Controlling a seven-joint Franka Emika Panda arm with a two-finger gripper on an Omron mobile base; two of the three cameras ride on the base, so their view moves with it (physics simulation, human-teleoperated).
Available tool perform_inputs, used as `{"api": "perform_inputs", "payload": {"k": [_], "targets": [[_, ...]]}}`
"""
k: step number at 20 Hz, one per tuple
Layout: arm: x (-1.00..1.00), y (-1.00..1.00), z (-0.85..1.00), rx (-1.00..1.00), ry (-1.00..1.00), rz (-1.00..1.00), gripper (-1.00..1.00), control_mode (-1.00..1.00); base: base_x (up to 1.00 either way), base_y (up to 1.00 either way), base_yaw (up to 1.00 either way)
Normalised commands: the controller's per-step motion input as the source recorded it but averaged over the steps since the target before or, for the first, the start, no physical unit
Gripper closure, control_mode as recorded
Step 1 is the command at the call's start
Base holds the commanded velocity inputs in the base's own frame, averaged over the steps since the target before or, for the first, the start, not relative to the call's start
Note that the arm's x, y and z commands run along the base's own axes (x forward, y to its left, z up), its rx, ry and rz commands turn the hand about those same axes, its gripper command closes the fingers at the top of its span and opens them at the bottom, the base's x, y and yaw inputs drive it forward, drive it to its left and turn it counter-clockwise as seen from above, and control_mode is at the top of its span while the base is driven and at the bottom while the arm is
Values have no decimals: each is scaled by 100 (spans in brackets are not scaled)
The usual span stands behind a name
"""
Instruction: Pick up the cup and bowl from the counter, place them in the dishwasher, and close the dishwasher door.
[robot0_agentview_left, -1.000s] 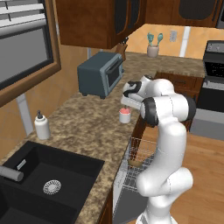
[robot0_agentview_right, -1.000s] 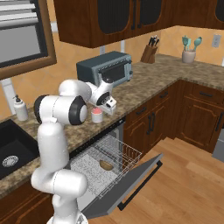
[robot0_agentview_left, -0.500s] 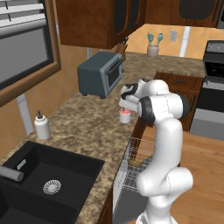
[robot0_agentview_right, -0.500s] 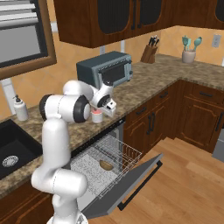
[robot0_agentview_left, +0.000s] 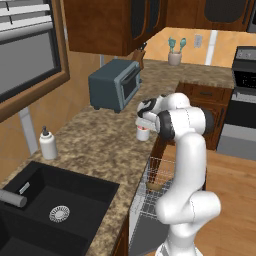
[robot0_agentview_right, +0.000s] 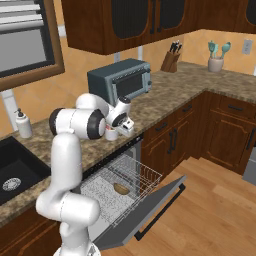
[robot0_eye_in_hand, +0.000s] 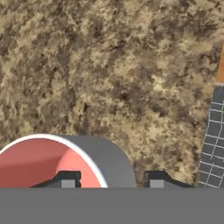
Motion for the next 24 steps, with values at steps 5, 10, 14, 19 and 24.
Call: {"api": "perform_inputs", "payload": {"k": [5, 10, 14, 19, 24], "targets": [[-10, 0, -33, 0, 0, 0, 100, -100, 0, 0, 0], [-75, -12, -39, 0, -6, 0, 100, -100, 0, 0, 0], [-100, -51, -34, 0, -23, 3, 100, -100, 0, 0, 0], [-100, -86, -5, 8, -25, 1, 100, -100, 0, 0, 0], [-83, -80, -40, 3, -3, 1, 100, -100, 0, 0, 0]]}}
